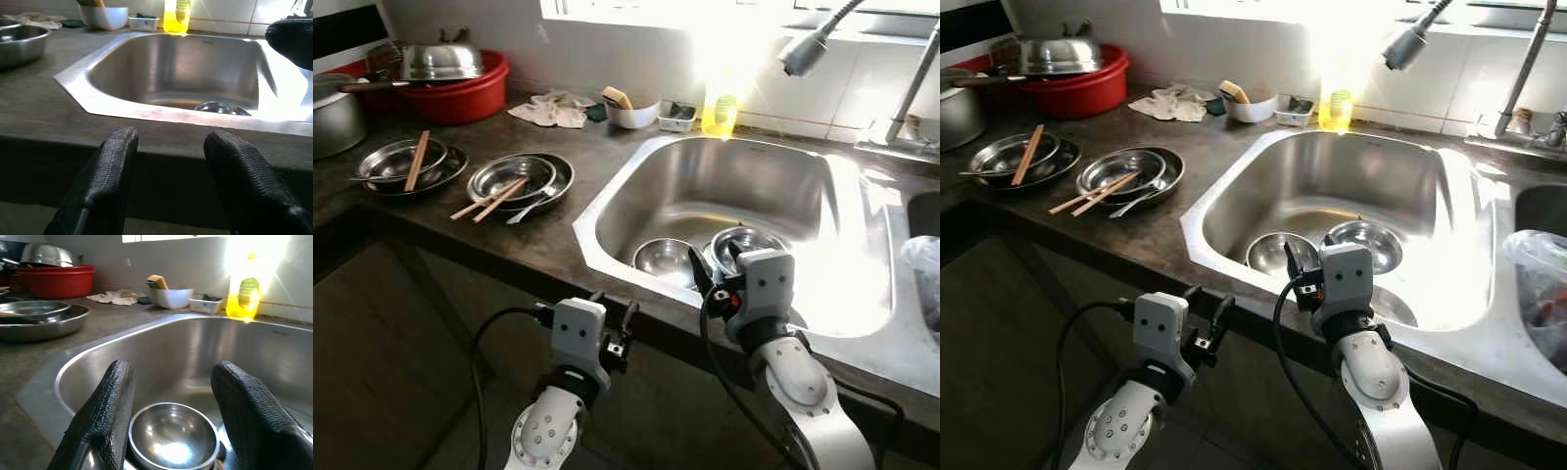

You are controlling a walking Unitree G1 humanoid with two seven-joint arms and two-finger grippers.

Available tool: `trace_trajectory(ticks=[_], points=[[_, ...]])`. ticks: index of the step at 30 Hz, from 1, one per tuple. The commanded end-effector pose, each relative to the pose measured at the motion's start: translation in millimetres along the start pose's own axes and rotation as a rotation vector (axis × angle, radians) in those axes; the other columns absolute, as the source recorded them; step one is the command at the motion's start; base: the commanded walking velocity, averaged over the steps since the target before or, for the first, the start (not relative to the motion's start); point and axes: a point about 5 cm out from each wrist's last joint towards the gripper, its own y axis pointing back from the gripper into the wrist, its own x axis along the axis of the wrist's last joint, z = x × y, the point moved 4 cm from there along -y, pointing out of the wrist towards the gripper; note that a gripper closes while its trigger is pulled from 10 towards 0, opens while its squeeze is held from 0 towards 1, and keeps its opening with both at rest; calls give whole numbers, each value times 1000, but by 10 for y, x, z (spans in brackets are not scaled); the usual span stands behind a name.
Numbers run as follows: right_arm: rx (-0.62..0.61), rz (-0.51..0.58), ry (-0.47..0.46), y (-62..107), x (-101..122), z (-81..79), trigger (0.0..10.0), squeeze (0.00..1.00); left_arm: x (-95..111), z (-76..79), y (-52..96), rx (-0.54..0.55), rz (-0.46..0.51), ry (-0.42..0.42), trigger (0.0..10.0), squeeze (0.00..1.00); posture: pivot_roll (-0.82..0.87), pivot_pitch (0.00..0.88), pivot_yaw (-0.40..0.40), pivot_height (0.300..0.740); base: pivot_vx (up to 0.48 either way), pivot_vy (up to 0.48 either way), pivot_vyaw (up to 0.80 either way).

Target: Kitchen organization

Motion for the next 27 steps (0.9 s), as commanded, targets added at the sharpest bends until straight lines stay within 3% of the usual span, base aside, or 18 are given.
trace_trajectory(ticks=[1,11,27], points=[[12,25,0,-17,59,-37,10000,0,13,-22,7,2,7,-2,10000,0,41,52,9,740,0,371,0],[8,30,9,-30,66,-33,10000,0,28,-18,-7,-2,11,-5,10000,0,40,54,14,740,0,351,0],[-29,28,72,-74,44,15,10000,0,19,-16,-25,-14,4,-10,10000,0,46,49,19,740,0,0,30]])
